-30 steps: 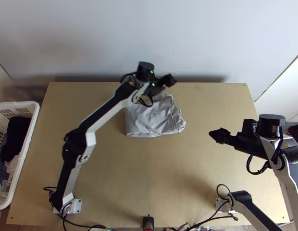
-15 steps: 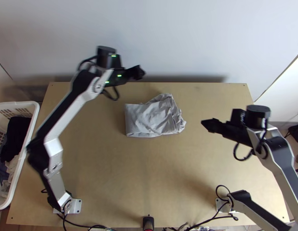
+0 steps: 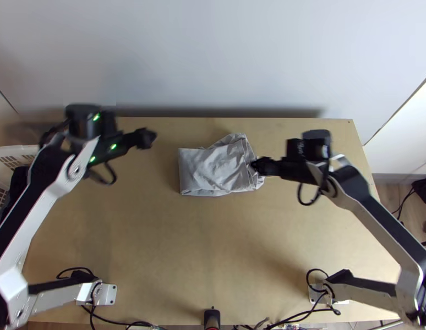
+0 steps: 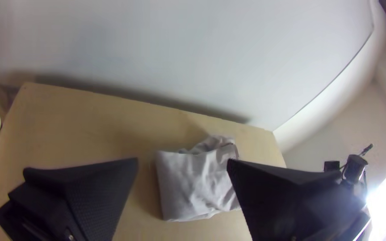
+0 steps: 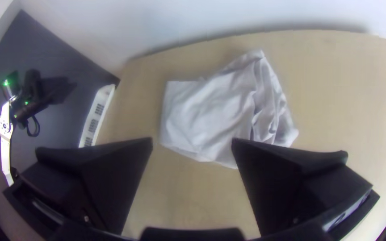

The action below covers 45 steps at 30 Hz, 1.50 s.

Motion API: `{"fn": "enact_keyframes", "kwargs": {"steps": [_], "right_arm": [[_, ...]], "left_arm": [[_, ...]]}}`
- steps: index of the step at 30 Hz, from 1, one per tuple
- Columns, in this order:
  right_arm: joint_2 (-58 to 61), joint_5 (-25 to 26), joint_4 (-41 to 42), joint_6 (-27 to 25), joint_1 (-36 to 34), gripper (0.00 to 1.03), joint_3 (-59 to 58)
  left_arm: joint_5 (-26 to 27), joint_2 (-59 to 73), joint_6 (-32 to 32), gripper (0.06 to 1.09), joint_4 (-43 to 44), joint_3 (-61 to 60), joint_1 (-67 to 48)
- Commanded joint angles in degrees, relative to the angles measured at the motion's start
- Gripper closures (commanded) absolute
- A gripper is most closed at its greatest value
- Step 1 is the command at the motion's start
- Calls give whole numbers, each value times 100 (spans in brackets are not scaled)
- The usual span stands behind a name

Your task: Fold the t-shirt

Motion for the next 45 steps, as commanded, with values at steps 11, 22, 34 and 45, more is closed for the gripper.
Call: {"fn": "enact_keyframes", "kwargs": {"steps": [11,22,34,45], "right_arm": [[2927,309,-21,-415,874,47,2298],[3982,696,-372,-1144,1392,100,2869],[4175,924,-469,-1223,1445,100,3054],[4992,1100,-363,-1127,1709,100,3361]], "left_arm": [[-38,-2640,201,12,-219,-2186,1160],[-29,-3387,368,12,-509,-2933,1687],[-38,-3615,403,12,-465,-3223,1801],[-38,-3598,385,12,-236,-3223,1828]]}}
